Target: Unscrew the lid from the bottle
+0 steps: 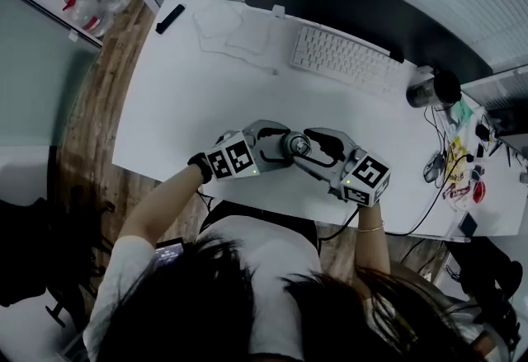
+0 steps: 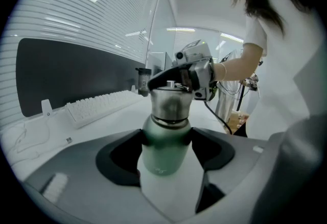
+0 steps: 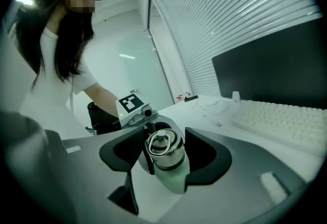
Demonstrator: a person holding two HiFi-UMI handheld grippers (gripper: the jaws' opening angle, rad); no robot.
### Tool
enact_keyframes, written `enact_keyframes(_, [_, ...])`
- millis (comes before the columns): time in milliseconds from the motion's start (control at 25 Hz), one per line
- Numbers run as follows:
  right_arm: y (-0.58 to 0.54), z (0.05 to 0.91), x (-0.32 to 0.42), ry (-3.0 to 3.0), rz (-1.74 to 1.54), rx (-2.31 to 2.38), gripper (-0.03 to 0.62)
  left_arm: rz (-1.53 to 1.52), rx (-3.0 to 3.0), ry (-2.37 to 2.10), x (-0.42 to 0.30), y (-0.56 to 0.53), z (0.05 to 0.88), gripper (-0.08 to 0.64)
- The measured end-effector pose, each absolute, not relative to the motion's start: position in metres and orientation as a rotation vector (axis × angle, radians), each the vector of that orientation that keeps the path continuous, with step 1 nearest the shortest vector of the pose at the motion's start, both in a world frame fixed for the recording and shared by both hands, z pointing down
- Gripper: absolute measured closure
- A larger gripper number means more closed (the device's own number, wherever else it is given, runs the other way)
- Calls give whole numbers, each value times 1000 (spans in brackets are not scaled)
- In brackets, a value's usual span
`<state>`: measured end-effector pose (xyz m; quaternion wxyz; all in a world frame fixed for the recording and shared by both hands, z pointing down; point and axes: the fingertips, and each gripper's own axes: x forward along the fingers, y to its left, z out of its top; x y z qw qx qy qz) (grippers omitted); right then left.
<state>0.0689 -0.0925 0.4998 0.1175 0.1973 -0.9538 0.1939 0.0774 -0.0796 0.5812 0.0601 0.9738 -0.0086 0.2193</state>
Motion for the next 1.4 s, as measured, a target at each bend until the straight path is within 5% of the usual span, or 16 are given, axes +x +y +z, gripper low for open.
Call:
enact_keyframes(520, [-101,505,74,-2589,556,1449,336,654,2929,-94,80,-81,582,201])
enact_keyframes(1400, [-97,511,69,-2740,511,1076,336,631,2935,-50,81,-81,582,201])
